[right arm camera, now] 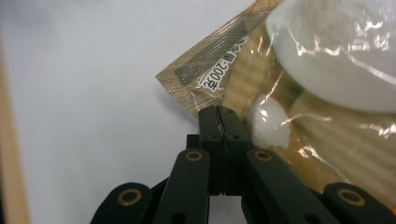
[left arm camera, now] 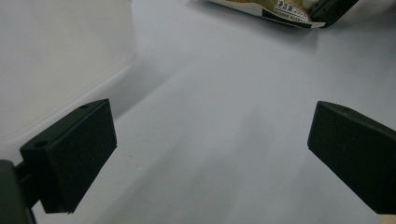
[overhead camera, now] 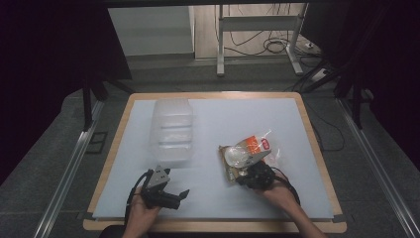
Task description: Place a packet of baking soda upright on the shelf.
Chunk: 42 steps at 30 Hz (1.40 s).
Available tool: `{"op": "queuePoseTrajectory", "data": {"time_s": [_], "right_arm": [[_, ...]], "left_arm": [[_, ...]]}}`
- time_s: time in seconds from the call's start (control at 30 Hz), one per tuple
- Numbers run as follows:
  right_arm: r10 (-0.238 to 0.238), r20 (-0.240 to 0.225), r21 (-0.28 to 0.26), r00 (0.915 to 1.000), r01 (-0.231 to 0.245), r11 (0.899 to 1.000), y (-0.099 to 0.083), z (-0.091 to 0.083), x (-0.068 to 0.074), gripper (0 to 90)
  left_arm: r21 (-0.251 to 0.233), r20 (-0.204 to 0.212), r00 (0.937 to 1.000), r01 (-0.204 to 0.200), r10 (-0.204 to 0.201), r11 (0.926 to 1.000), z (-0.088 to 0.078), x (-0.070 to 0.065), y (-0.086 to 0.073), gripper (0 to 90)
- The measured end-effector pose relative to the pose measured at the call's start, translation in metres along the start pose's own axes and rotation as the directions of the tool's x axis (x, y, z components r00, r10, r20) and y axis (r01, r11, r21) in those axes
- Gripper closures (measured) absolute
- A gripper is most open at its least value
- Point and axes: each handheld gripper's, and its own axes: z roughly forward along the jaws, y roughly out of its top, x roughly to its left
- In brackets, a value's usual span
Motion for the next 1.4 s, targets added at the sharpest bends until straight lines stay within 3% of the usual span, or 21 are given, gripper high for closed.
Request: {"op": "queuePoseTrajectory", "data": {"time_s": [0.03,0.1,0.13,0.23,0.4,0.63,0.73,0.97,1.07,1.13,1.17,1.4], "right_arm": [[-0.039,0.048,0.013,0.9981,0.039,0.999,0.004,0.002,0.007,89.4],[-0.072,0.067,0.024,0.9952,0.07,0.997,0.007,0.004,0.012,89.3],[-0.072,0.067,0.024,0.9952,0.07,0.997,0.007,0.004,0.012,89.3],[-0.009,0.006,-0.004,0.9999,0.009,1.0,0.004,0.003,0.003,89.1],[-0.012,-0.02,0.002,0.9997,0.012,1.0,0.004,0.003,0.002,82.7],[-0.038,0.017,0.008,0.9991,0.038,0.999,0.007,-0.002,0.006,77.6],[-0.028,0.01,0.008,0.9996,0.028,1.0,0.007,-0.005,0.004,76.5],[-0.04,0.023,-0.022,0.9989,0.04,0.999,0.01,-0.013,0.004,64.2],[-0.047,0.081,-0.026,0.9956,0.05,0.998,0.011,-0.017,0.003,53.5],[-0.044,0.092,-0.029,0.9948,0.047,0.998,0.011,-0.019,0.002,50.3],[-0.023,0.109,-0.04,0.9938,0.028,0.999,0.011,-0.023,-0.002,44.2],[0.011,0.174,-0.072,0.9846,0.002,0.997,0.008,-0.037,-0.015,35.3]], "left_arm": [[0.001,0.002,1.0,-0.003,0.003,1.0,0.0,0.0,0.0,1.2],[-0.001,0.003,1.0,-0.004,0.004,1.0,0.0,0.0,0.0,1.2],[-0.001,0.003,1.0,-0.004,0.004,1.0,0.0,0.0,0.0,1.2],[-0.001,0.006,1.0,-0.005,0.005,1.0,-0.001,0.0,0.0,1.2],[0.0,0.007,1.0,-0.005,0.005,1.0,0.0,0.0,0.0,1.2],[0.005,0.005,1.0,-0.008,0.008,1.0,0.0,-0.001,0.0,1.2],[0.012,0.0,0.9999,-0.015,0.015,0.9998,0.001,-0.001,0.0,1.0],[0.012,-0.003,0.9999,-0.016,0.016,0.9998,0.001,-0.001,0.0,1.0],[0.014,-0.002,0.9998,-0.018,0.018,0.9997,0.001,-0.001,0.0,0.9],[0.014,-0.002,0.9998,-0.019,0.019,0.9997,0.001,-0.001,0.0,0.9],[0.016,-0.001,0.9998,-0.02,0.02,0.9997,0.001,-0.001,0.0,0.9],[0.021,0.002,0.9997,-0.025,0.025,0.9995,0.002,-0.002,0.0,1.0]]}}
